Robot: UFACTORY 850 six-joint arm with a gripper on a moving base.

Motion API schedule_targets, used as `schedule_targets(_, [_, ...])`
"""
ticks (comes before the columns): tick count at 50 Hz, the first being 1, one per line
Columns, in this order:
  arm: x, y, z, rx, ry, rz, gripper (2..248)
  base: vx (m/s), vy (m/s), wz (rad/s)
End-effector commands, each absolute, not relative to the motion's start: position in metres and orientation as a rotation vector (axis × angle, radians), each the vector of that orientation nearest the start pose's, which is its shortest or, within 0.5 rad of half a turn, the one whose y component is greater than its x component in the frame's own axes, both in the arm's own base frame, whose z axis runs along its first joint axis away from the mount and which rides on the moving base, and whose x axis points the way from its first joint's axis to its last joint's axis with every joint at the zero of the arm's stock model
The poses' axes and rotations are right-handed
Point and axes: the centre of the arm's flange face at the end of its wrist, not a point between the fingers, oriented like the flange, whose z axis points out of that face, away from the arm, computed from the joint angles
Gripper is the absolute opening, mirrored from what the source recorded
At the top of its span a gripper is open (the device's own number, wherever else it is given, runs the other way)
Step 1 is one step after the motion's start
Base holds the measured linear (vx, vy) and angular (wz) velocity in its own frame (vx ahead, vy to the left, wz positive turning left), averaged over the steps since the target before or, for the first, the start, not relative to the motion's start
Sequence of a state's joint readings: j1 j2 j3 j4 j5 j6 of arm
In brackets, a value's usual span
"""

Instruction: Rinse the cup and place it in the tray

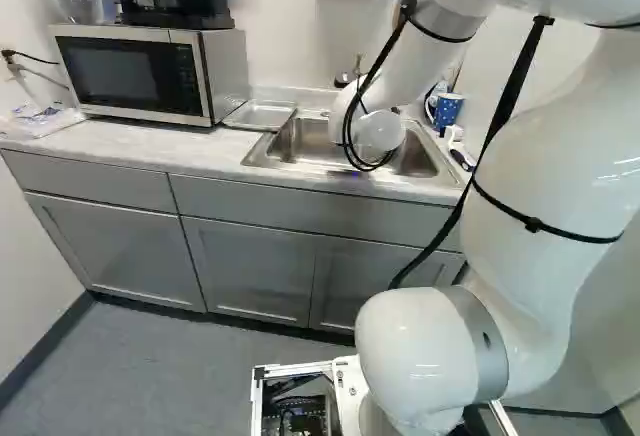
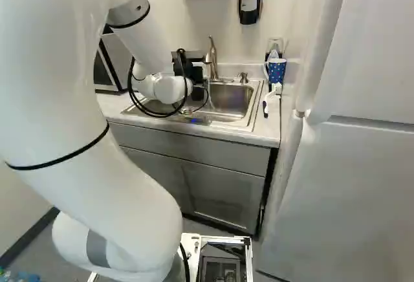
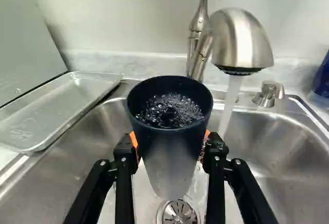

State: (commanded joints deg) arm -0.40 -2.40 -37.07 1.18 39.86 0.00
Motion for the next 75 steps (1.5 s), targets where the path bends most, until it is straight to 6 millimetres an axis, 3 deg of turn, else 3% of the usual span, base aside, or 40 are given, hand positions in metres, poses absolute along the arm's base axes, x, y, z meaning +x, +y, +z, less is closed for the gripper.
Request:
schedule_targets(12, [0.468, 0.013, 0.466, -2.483, -0.006, -1.896, 126, 0.000, 0.000, 0.000])
schedule_targets(57, [0.469, 0.078, 0.505, -2.400, -0.166, -1.855, 126, 0.000, 0.000, 0.000])
schedule_targets(75, [0.466, 0.091, 0.524, -2.345, -0.195, -1.888, 126, 0.000, 0.000, 0.000])
